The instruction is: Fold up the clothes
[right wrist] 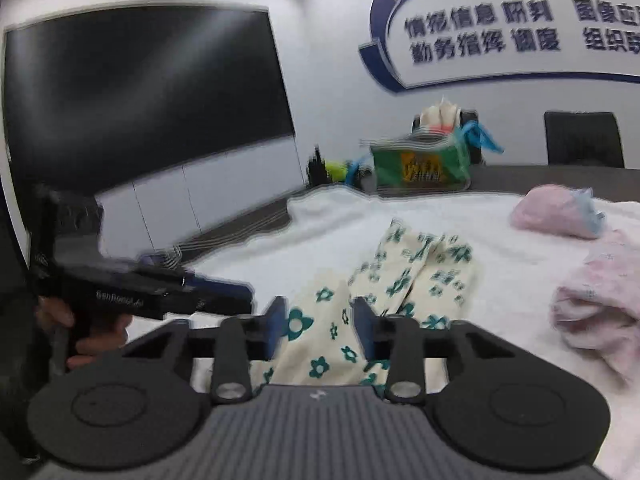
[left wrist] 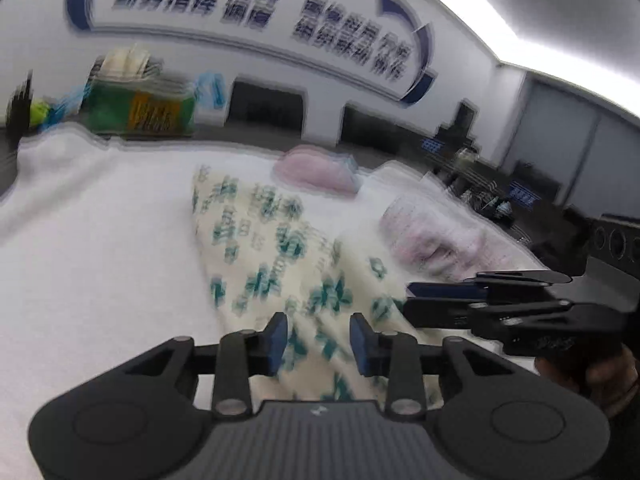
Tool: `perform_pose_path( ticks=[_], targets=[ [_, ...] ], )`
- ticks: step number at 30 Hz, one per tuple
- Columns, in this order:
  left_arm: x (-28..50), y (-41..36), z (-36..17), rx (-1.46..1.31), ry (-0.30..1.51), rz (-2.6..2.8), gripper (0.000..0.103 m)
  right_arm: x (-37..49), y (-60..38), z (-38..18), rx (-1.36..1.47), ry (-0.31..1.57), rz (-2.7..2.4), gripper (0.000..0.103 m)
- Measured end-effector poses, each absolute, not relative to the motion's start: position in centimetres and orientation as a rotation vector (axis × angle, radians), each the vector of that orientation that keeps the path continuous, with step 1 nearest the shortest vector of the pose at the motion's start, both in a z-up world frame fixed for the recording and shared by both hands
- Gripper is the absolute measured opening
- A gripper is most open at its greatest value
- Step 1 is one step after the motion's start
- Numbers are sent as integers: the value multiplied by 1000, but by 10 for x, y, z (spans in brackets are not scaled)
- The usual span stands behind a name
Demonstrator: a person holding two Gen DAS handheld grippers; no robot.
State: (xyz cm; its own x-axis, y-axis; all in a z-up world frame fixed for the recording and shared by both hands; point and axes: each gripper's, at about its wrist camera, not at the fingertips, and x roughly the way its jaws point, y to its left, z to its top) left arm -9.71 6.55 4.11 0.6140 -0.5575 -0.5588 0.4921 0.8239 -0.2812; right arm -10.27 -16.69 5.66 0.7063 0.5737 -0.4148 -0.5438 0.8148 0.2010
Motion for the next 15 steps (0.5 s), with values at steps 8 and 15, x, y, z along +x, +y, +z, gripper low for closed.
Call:
perform_pose_path(
  ticks=[8, 15],
  targets=[
    [-106, 80, 44, -184, 606, -553, 27, -76, -144, 15, 39, 634, 546, 21],
    [-105, 85, 59, -225, 578, -563, 31, -94, -162, 56, 63, 484, 528, 22]
  ],
)
